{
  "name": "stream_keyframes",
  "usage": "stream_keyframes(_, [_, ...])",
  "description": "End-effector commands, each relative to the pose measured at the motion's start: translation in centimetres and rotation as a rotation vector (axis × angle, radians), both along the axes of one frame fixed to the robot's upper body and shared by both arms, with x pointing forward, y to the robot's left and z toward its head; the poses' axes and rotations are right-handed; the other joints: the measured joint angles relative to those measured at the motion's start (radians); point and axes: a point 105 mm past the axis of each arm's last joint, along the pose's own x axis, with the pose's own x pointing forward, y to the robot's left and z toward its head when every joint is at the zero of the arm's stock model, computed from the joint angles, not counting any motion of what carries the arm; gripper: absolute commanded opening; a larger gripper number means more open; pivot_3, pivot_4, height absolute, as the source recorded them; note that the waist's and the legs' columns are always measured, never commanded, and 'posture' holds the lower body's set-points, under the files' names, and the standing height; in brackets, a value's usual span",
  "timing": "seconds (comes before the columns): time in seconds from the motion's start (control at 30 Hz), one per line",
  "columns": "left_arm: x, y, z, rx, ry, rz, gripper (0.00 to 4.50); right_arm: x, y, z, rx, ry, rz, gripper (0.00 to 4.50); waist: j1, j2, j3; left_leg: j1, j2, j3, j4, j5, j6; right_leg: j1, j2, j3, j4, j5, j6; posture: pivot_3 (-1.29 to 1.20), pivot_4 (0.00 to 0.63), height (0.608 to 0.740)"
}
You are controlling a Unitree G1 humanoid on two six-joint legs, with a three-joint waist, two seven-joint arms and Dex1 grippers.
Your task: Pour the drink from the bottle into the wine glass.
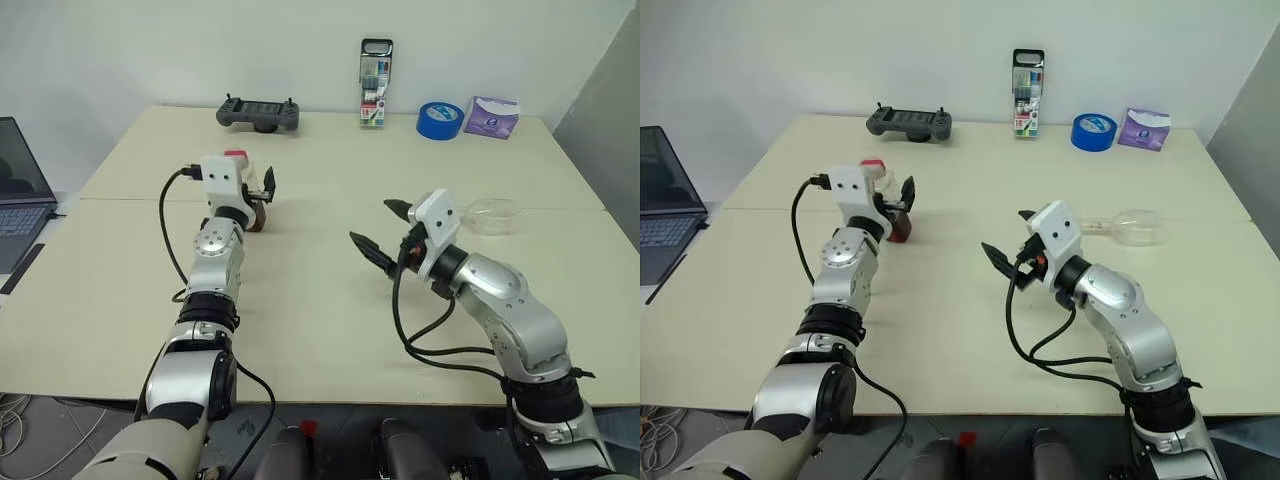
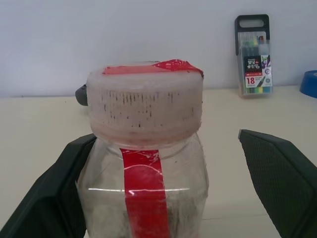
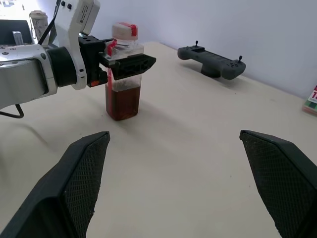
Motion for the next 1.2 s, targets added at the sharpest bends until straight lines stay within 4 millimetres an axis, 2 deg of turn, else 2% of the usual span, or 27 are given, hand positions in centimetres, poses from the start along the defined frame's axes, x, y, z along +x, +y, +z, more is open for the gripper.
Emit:
stream_keyframes(0.03, [0.1,-0.1,2.2,0.025,-0.075,-0.007,4.32,-0.6,0.0,1.3,0.007,-0.056,0.002,4.50,0.000,0.000,0.000,0.000,0.000,0.000,0.000,0.000,0.000,0.000,0.000,0.000,0.000,0.000,0.000,0.00,0.150,0.740])
stream_keyframes(0.1, [0.1,0.0,2.2,0.028,-0.081,-0.008,3.94,-0.5,0.0,1.2,0.006,-0.056,0.000,4.50,0.000,0.000,0.000,0.000,0.000,0.000,0.000,0.000,0.000,0.000,0.000,0.000,0.000,0.000,0.000,0.00,0.150,0.740])
stream_keyframes(0.3, [0.1,0.6,2.5,0.016,-0.096,0.004,2.22,-0.5,0.1,1.5,-0.004,-0.070,-0.008,4.50,0.000,0.000,0.000,0.000,0.000,0.000,0.000,0.000,0.000,0.000,0.000,0.000,0.000,0.000,0.000,0.00,0.150,0.740])
stream_keyframes(0.4, [0.1,0.5,2.7,0.012,-0.105,-0.017,2.17,-0.6,-0.1,1.8,-0.005,-0.081,-0.019,4.50,0.000,0.000,0.000,0.000,0.000,0.000,0.000,0.000,0.000,0.000,0.000,0.000,0.000,0.000,0.000,0.00,0.150,0.740])
stream_keyframes(0.57, [0.0,-2.7,4.7,0.017,-0.140,-0.220,2.17,-0.4,-1.5,3.7,0.041,-0.106,-0.093,4.50,0.001,-0.001,0.001,-0.001,0.000,-0.001,0.000,0.000,0.000,-0.001,0.000,-0.001,0.000,0.000,0.000,0.00,0.150,0.740])
stream_keyframes(0.63, [-0.3,-4.7,5.5,0.008,-0.145,-0.339,2.17,-0.2,-2.2,4.5,0.054,-0.112,-0.129,4.50,0.001,-0.002,0.001,-0.002,0.000,-0.001,0.001,0.000,0.000,-0.001,0.000,-0.001,0.000,0.000,0.000,0.00,0.150,0.740])
stream_keyframes(0.7, [-1.2,-8.0,6.2,0.018,-0.139,-0.528,2.17,-0.3,-3.3,5.5,0.089,-0.111,-0.172,4.50,0.001,-0.002,0.001,-0.002,-0.001,-0.001,0.000,0.000,0.000,-0.001,0.000,-0.001,0.000,0.000,0.000,0.00,0.150,0.740])
stream_keyframes(0.83, [-3.4,-11.7,6.7,0.048,-0.114,-0.777,2.17,-1.4,-4.2,6.9,0.124,-0.103,-0.184,4.50,-0.001,-0.002,0.001,-0.004,0.000,-0.001,0.000,0.000,0.000,-0.002,0.000,-0.001,-0.001,0.000,0.000,0.00,0.150,0.740])
stream_keyframes(1.03, [-6.4,-14.6,6.7,0.077,-0.074,-1.004,2.17,-4.0,-3.1,8.6,0.146,-0.078,-0.059,4.50,-0.013,0.000,0.002,-0.003,0.001,0.000,0.000,0.000,0.000,-0.003,0.001,0.002,0.001,0.000,0.000,0.00,0.150,0.740])
stream_keyframes(1.2, [-7.1,-15.7,6.2,0.070,-0.068,-1.026,2.17,-4.8,-1.8,10.1,0.174,-0.068,0.034,4.50,-0.011,0.000,0.002,-0.002,0.003,-0.001,0.000,0.000,0.000,-0.003,0.003,0.001,0.002,0.000,0.000,0.00,0.150,0.740])
